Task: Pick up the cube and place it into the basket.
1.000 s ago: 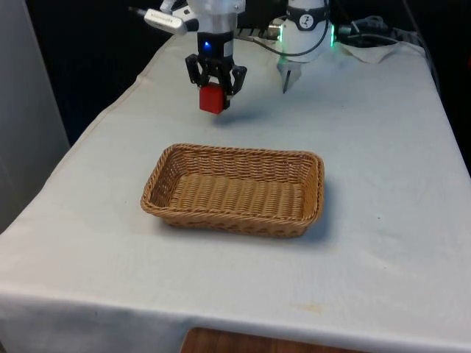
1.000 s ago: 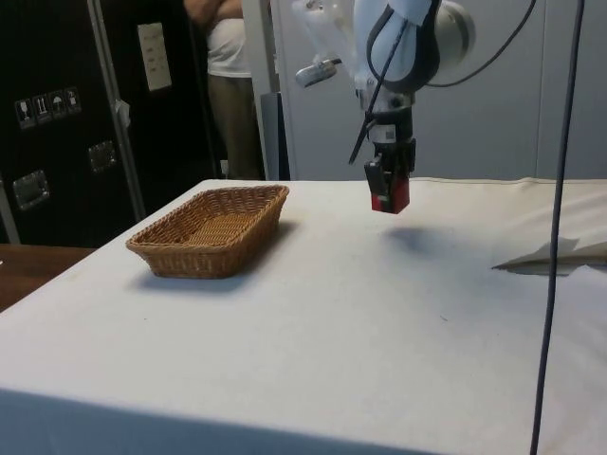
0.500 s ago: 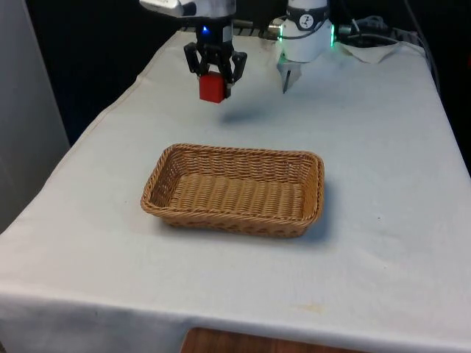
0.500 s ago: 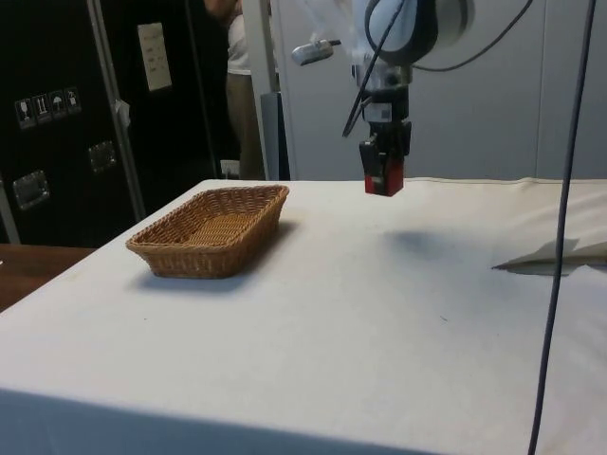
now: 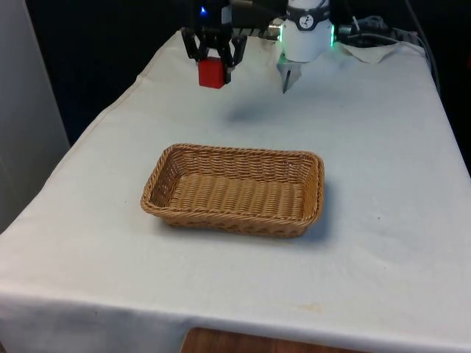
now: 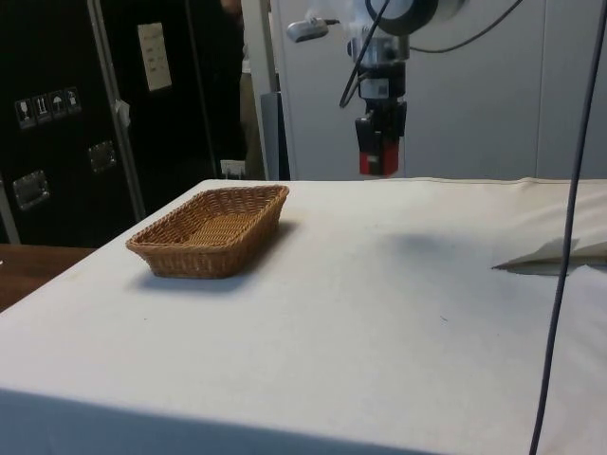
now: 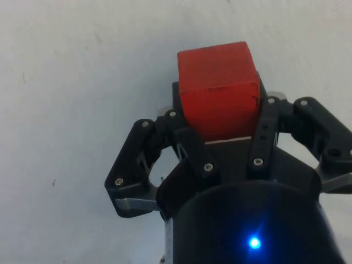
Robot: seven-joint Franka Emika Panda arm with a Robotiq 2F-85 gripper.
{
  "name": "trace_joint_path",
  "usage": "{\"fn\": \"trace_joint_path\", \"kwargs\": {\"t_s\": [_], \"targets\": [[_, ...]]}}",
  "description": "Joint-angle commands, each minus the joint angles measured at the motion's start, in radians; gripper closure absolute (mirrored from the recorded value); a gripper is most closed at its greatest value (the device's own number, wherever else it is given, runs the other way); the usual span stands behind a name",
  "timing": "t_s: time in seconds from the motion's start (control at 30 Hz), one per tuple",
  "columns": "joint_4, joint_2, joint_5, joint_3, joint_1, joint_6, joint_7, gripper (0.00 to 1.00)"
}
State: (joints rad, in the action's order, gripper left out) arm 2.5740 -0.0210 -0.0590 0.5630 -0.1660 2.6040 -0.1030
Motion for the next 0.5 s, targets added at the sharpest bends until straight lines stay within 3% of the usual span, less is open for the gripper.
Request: {"fn": "trace_joint_path", "kwargs": {"t_s": [0.0,0.47], "targets": [[-0.005,-0.011,-0.02,0.001,0.003,-0.02,0.008,1.0],[-0.036,-0.097,-0.052,-0.001,0.004,-0.126,0.005,1.0]]}}
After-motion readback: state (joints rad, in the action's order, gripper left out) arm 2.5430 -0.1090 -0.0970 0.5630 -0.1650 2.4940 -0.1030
